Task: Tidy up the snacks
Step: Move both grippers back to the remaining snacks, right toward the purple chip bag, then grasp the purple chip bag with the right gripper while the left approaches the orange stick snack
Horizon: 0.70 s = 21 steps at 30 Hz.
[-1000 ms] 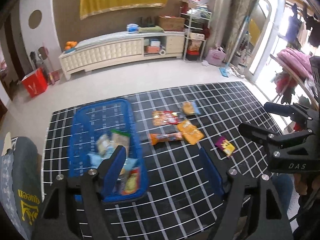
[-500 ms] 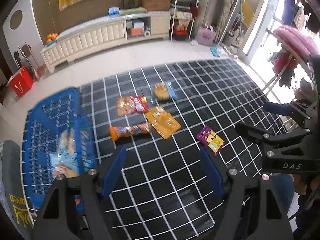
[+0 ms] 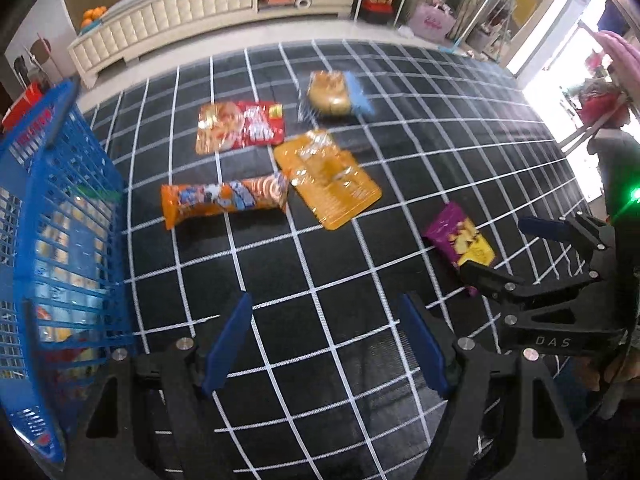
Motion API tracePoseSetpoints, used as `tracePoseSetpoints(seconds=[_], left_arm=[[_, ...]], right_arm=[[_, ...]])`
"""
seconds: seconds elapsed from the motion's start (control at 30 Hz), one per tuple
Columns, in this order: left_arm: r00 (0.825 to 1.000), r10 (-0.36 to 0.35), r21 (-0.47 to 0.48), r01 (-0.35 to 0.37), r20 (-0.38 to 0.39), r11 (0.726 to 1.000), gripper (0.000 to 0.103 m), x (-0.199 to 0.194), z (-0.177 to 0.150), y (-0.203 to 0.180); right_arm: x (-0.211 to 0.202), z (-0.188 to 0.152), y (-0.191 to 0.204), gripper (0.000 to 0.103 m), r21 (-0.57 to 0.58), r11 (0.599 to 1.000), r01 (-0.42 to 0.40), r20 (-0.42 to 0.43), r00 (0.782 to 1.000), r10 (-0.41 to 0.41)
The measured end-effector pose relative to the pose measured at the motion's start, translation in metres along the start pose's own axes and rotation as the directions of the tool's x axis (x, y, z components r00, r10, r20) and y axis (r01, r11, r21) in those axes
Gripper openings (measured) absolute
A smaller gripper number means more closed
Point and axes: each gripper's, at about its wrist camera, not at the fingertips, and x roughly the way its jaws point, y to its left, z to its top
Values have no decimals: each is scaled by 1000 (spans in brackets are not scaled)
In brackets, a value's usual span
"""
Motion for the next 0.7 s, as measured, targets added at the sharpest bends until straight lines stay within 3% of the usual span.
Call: tracePoseSetpoints(seconds=[0.27,0.37,0.43,0.57,0.7], left_arm=[[999,-16,-43,15,-28,999,74,15,2,14],[999,-18,-55,16,-29,998,74,15,0,19],[1000,-16,-58,14,-26,998,74,12,0,20],[1000,-9,-79,8,-2,997,74,3,0,26],[999,16,-93,-12,38,996,74,-10,6,35]], right_arm=[[22,-2,-1,92,-35,999,25,-3,1000,-25],[19,-2,3,77,-45,999,24,32,999,-22],[16,-1,5,53,-47,999,28,44,999,-26],[8,0,9,53,-35,999,-8,38,999,10],[-26,7,10,53,-15,999,-39,120,992,40]])
